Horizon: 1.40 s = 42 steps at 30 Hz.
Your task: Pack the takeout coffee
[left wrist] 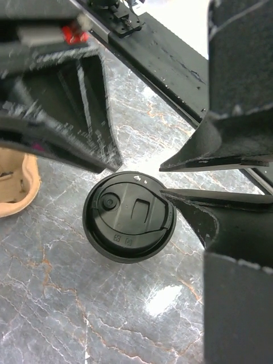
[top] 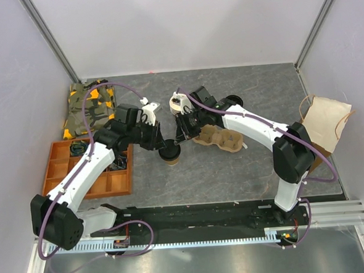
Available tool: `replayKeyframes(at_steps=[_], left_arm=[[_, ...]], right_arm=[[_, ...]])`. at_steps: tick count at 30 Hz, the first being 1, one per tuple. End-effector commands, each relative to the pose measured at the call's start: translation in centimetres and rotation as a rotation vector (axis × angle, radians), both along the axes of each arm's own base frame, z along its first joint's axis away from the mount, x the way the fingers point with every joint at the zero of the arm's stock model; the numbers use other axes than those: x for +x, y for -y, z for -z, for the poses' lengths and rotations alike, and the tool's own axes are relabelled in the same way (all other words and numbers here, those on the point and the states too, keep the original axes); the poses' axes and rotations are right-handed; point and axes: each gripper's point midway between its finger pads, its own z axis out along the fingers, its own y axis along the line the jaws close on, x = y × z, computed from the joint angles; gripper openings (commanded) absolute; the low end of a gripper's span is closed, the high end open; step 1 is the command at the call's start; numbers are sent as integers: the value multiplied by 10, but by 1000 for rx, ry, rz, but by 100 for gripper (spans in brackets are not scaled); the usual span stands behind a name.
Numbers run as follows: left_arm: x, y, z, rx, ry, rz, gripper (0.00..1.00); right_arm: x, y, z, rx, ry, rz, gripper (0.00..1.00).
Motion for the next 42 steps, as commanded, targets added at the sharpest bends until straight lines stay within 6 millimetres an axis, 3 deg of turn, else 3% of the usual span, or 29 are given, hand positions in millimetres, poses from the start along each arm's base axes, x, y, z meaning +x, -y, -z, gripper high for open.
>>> replayKeyframes(at_steps=[1, 9, 14, 20, 28, 36, 42], left_arm=[[13, -1, 7, 31, -14, -36, 24], [30, 18, 12, -66, -95, -43, 24], [37, 21, 10, -81, -86, -51, 24], [37, 19, 25, -53, -127, -70, 23], [30, 15, 42, -24, -174, -67, 22], [29, 16, 43, -28, -182, -65, 22], [28, 15, 49, -21, -199, -72, 22]], right_arm=[[-9, -8, -26, 43, 85, -49, 27], [-14, -3, -15, 3, 170, -82, 23], [-6, -3, -22, -35, 253, -78, 22], [14, 0, -24, -103, 315, -26, 22], [14, -4, -12, -124, 270, -40, 22], [24, -8, -22, -116, 295, -9, 23], [22, -7, -18, -94, 256, 35, 22]])
